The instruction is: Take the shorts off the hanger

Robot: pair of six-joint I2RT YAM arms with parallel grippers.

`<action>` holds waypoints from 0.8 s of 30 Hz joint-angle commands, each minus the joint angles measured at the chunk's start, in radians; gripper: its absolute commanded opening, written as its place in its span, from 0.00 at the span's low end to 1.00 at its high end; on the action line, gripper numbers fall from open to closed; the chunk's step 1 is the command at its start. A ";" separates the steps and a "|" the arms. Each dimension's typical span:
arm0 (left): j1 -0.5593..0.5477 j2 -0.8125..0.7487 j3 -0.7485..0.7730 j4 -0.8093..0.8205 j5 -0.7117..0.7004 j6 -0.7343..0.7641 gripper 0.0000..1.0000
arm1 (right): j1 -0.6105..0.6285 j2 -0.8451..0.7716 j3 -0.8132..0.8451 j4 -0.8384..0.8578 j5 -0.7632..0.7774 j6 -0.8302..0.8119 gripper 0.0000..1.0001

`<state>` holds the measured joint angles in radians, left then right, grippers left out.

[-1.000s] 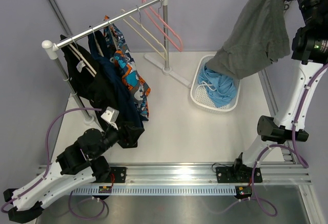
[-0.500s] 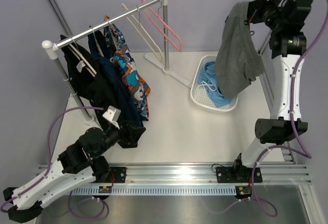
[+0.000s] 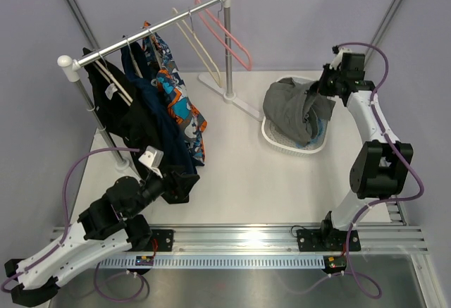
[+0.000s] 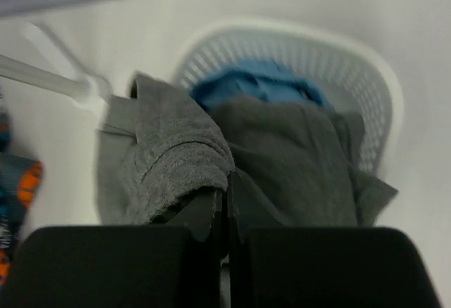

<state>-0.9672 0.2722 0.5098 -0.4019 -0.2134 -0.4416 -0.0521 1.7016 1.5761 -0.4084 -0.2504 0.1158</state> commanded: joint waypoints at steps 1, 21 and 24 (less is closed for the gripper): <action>-0.004 -0.019 -0.008 0.052 0.002 0.003 0.70 | -0.038 0.003 -0.070 0.016 0.100 -0.101 0.00; -0.004 0.009 -0.008 0.086 0.016 0.007 0.95 | -0.127 -0.016 0.183 -0.388 0.037 -0.443 0.99; -0.004 0.015 0.002 0.080 0.016 0.020 0.99 | -0.134 -0.103 0.199 -0.397 0.042 -0.438 0.99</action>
<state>-0.9672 0.2893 0.4946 -0.3653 -0.2062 -0.4404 -0.1764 1.7451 1.7092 -0.7567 -0.1928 -0.2859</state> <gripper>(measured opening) 0.984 0.992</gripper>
